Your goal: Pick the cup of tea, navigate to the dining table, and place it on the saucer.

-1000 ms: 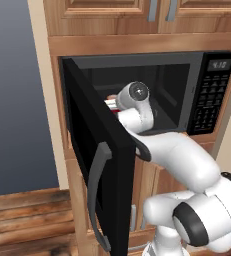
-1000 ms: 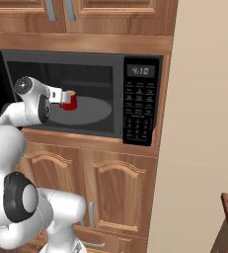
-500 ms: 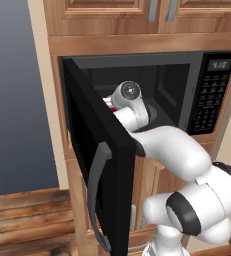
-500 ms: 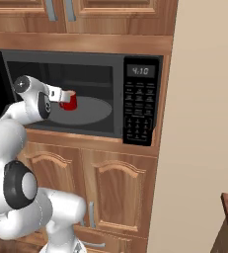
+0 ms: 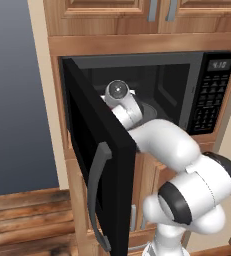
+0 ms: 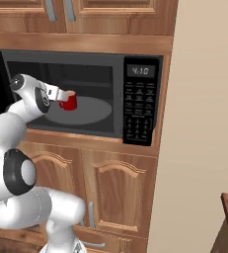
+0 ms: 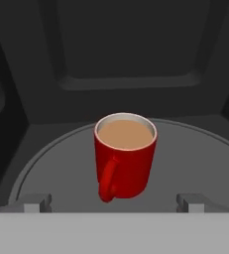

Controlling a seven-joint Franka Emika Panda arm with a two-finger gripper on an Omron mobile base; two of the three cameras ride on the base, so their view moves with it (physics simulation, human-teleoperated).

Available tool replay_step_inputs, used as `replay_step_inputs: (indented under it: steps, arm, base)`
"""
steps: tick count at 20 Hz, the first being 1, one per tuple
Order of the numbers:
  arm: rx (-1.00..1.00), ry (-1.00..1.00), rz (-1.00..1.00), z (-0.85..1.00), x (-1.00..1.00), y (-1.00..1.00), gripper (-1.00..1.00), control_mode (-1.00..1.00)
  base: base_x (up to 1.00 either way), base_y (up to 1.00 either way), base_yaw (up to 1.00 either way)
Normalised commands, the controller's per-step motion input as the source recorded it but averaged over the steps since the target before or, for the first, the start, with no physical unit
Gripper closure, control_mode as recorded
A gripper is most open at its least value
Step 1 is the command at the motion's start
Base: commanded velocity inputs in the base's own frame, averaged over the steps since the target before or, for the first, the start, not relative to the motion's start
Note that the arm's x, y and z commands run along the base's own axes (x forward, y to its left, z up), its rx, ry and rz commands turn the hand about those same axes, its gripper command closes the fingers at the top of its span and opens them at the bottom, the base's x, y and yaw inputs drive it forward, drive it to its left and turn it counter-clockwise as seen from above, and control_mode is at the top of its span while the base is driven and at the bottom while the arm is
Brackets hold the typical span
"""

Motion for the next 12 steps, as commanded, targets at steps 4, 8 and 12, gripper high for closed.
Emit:
replay_step_inputs:
  steps: [4, 8, 12]
  arm:
    - [0.0, 0.0, -0.1, 0.0, 0.17, 0.2, -1.0, -1.0]
    - [0.0, 0.0, -0.07, -0.01, 0.18, 0.09, -1.0, -1.0]
    - [0.0, 0.0, -0.01, -0.08, 0.15, 0.0, -1.0, -1.0]
  base:
    - [0.0, 0.0, 0.0]
    - [0.0, 0.0, 0.0]
    - [0.0, 0.0, 0.0]
